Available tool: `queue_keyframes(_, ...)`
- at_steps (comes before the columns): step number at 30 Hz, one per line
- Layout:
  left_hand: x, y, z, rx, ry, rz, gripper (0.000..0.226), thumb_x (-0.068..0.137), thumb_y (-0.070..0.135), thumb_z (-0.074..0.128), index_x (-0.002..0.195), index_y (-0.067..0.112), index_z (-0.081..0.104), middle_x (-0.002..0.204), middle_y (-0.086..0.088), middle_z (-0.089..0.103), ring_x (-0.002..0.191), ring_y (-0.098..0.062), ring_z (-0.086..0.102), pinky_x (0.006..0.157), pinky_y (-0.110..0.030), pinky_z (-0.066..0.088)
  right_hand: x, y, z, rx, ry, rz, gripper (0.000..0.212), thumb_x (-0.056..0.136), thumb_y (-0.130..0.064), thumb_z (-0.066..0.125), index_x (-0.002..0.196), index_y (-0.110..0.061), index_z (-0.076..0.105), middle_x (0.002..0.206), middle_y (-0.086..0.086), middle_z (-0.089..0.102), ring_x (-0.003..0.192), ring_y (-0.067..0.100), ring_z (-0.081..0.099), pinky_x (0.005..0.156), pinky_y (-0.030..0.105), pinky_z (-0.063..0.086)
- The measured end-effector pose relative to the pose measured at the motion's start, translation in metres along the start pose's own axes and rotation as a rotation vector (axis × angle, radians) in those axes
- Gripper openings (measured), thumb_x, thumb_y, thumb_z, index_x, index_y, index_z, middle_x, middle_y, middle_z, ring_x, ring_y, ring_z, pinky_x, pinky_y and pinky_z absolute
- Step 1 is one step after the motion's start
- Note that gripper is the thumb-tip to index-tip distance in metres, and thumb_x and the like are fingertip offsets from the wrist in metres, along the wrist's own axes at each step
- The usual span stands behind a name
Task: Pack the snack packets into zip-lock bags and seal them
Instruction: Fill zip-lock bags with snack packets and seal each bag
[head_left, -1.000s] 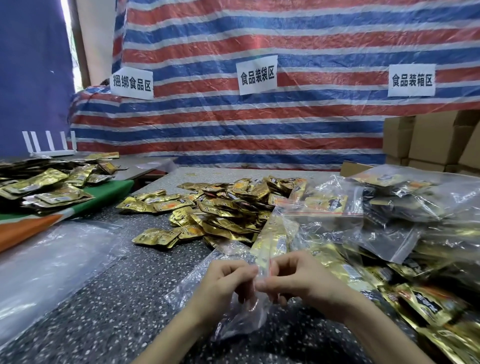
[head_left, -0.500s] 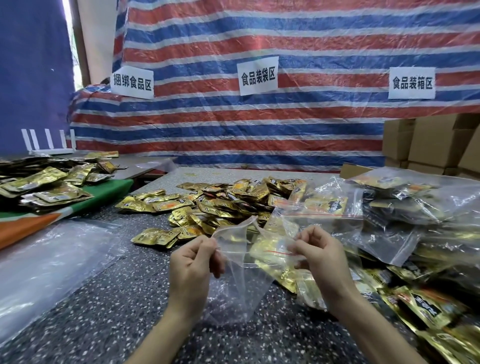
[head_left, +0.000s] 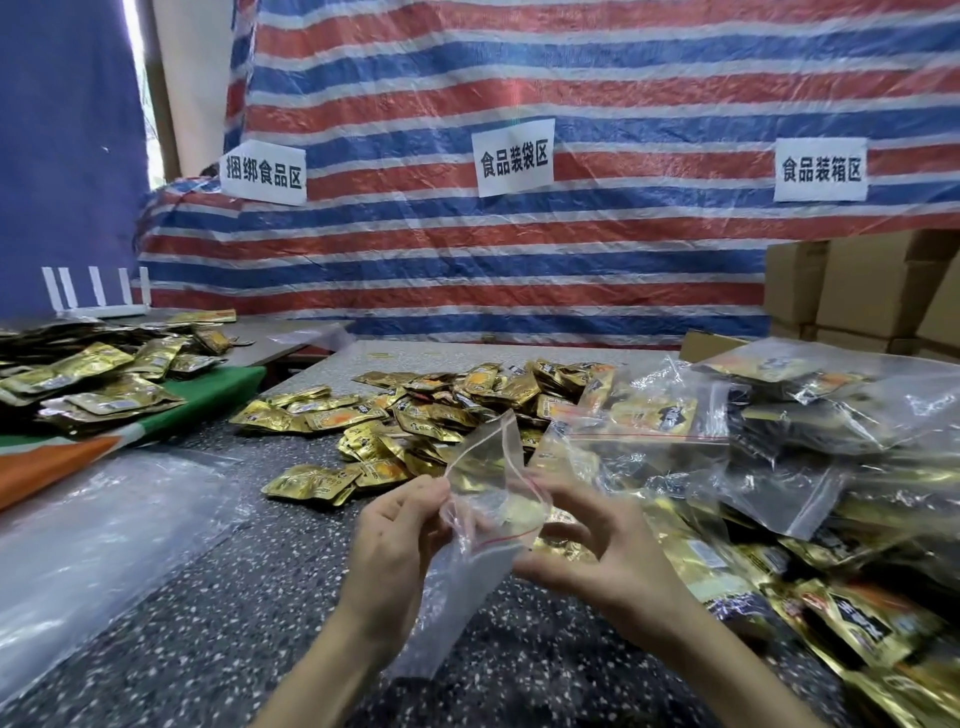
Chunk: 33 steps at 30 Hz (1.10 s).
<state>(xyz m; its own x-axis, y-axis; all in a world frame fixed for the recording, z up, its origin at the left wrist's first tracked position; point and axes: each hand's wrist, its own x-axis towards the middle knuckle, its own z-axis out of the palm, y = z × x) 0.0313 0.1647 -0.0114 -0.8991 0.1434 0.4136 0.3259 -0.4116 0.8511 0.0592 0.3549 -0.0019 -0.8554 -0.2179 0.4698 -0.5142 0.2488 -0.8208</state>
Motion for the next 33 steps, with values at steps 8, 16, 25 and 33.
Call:
queue_keyframes(8,-0.002,-0.001,0.005,0.103,0.026,0.12,0.034,0.084,0.027,0.055,0.052,0.022,0.066,0.053,0.008,0.056,0.051,-0.005,0.054,0.061,-0.017,0.05,-0.002,0.002,0.011,0.124,0.115,-0.036,0.016,0.079,-0.018,0.078,0.094,-0.015,0.081,0.095,0.002,0.079,0.092,0.02,0.075,0.082,0.031,0.06)
queue_keyframes(16,0.006,0.005,-0.015,0.079,0.196,0.203,0.036,0.085,0.039,0.052,0.058,0.017,0.062,0.055,0.001,0.057,0.053,-0.013,0.054,0.064,-0.029,0.053,0.003,-0.003,-0.007,0.308,0.318,-0.024,0.012,0.069,-0.014,0.078,0.08,-0.01,0.08,0.085,0.012,0.078,0.082,0.024,0.075,0.073,0.025,0.059)
queue_keyframes(25,0.098,-0.009,-0.04,0.625,0.467,-0.055,0.033,0.095,0.038,0.062,0.093,0.006,0.066,0.078,-0.013,0.067,0.068,-0.023,0.061,0.078,-0.046,0.054,0.005,0.003,-0.007,0.288,0.344,0.043,0.005,0.074,-0.005,0.082,0.078,-0.007,0.079,0.082,0.011,0.078,0.081,0.025,0.076,0.072,0.028,0.059)
queue_keyframes(33,0.161,-0.039,-0.059,0.891,0.494,-0.348,0.044,0.086,0.043,0.073,0.064,0.009,0.057,0.067,-0.01,0.058,0.064,-0.022,0.054,0.079,-0.037,0.053,0.007,0.006,-0.009,0.323,0.293,0.057,0.009,0.07,-0.009,0.084,0.078,-0.012,0.081,0.08,0.011,0.077,0.073,0.019,0.074,0.066,0.021,0.056)
